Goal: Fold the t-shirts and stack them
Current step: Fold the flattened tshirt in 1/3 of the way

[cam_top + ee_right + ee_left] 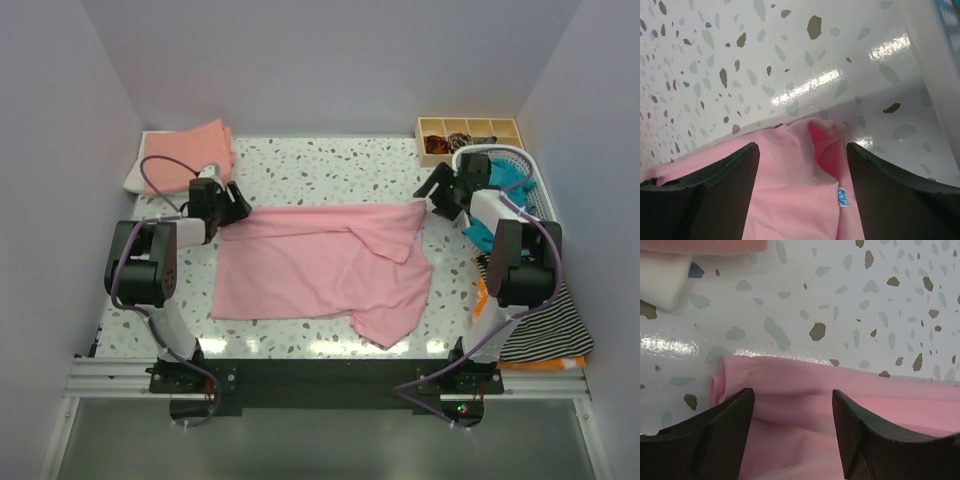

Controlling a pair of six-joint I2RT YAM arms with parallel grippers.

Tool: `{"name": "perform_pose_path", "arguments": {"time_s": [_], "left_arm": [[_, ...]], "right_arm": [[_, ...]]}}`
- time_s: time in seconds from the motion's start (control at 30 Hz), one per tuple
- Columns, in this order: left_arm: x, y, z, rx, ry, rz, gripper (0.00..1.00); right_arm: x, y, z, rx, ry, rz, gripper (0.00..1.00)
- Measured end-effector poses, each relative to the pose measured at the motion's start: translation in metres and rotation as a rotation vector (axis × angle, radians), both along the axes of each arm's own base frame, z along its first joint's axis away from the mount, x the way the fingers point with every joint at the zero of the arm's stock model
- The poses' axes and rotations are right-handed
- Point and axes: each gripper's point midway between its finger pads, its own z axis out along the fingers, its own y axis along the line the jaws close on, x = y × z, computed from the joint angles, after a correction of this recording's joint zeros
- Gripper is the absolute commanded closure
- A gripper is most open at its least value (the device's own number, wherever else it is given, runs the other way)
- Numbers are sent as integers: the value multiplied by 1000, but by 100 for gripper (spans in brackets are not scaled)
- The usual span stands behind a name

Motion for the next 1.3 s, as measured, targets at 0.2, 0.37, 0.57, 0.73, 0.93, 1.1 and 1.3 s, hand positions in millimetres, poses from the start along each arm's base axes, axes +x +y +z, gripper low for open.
{"name": "perform_pose_path", "arguments": {"time_s": [0.2, 0.37, 0.57, 0.73, 0.93, 1.1, 1.3], "left_arm": [[0, -3, 20, -13, -34, -25, 28], [6, -20, 70, -51, -146, -93, 28], [2, -71, 89, -105, -200, -234, 30], [-6, -83, 53, -131, -124, -269, 30], [-13, -80, 3, -126, -2, -253, 31], [-5, -71, 3, -95, 4, -220, 30], [2, -49, 2, -38, 13, -163, 30]], "right_arm": [[-2, 21, 57, -65, -138, 114, 22], [-1, 82, 107, -74, -263, 287, 34], [-10, 103, 76, -76, -174, 347, 47], [-20, 81, 19, -146, 7, 294, 49], [-44, 60, -42, -231, 223, 260, 49], [-44, 40, -44, -326, 263, 205, 47], [-58, 20, -48, -421, 334, 165, 46]]}}
